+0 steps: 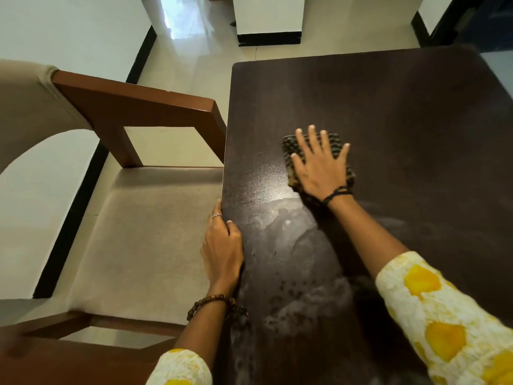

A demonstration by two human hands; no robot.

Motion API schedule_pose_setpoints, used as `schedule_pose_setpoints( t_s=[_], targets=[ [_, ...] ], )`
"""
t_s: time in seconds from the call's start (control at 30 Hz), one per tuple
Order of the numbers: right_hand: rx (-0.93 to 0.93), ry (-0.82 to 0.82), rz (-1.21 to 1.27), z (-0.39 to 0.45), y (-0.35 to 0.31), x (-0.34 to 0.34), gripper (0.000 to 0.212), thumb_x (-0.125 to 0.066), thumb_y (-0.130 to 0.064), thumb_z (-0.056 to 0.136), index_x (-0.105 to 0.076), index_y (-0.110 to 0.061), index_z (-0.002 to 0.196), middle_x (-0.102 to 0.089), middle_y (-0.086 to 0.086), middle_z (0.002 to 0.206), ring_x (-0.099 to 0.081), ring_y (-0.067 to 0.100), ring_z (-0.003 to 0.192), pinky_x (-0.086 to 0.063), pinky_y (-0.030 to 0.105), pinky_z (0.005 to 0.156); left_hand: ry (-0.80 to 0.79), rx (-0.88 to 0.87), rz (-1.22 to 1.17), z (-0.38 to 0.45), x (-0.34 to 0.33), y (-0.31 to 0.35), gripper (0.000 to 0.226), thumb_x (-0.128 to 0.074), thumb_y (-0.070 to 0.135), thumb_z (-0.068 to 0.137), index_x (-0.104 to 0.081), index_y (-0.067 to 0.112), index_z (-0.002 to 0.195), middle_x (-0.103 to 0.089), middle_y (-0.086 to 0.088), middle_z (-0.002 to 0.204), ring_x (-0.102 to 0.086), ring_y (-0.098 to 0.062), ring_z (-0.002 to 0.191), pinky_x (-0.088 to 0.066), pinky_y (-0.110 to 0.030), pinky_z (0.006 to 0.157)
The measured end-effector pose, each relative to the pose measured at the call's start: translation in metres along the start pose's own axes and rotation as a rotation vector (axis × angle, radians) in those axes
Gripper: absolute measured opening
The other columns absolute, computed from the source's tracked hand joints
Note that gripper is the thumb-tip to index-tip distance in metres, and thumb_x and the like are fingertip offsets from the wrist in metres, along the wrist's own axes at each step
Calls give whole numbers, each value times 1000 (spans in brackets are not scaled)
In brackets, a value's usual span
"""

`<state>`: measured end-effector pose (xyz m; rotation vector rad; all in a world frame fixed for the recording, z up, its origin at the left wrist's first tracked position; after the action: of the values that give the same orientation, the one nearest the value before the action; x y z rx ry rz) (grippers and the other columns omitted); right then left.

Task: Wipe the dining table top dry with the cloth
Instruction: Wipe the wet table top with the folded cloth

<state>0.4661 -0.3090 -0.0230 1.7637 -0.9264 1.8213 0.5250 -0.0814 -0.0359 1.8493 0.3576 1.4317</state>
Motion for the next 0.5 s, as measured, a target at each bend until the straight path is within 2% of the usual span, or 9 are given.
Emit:
schedule_pose_setpoints(
  t_s=[0.1,0.17,0.3,0.4,0.5],
  targets=[
    [-164,30,28,0,2,0,58,-24,-41,100,-7,-22,152,-2,4,160,-1,27,146,4,65,109,-8,-5,6,2,-2,-2,49,-35,15,91,-35,23,140,-56,-8,126,-57,-27,102,-48,-46,87],
    [-188,33,51,-3,-22,-3,61,-25,-42,99,-5,-19,152,-1,6,159,1,30,146,7,65,107,-7,-8,12,3,-2,-1,49,-35,15,92,-34,22,140,-54,-6,130,-56,-25,105,-48,-44,89],
    [3,-1,48,-19,-87,-13,64,-25,-44,98,-2,-19,152,2,6,159,2,30,146,10,65,107,9,-20,41,2,0,5,48,-36,14,93,-34,18,141,-49,-7,134,-52,-25,112,-41,-36,91],
    [162,-25,54,-34,-112,-20,64,-27,-44,97,-4,-20,152,-1,5,160,1,28,146,10,64,108,60,-54,102,3,1,7,46,-38,13,92,-37,12,138,-48,-13,135,-46,-29,120,-34,-41,100],
    [240,-42,66,-37,-98,-18,62,-27,-44,98,-6,-23,152,-3,2,160,-1,24,146,9,60,110,82,-159,249,1,2,11,52,-41,7,90,-33,12,141,-36,-11,146,-26,-25,137,-9,-49,112]
  ],
)
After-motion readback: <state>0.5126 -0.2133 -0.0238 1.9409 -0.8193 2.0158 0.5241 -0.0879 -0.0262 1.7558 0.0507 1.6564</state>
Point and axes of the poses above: each hand's wrist, its own z-axis towards the middle knuckle, its own x-axis out of the back of the hand, y = z × x, the point moved 6 cm from there along z, towards the middle knuckle
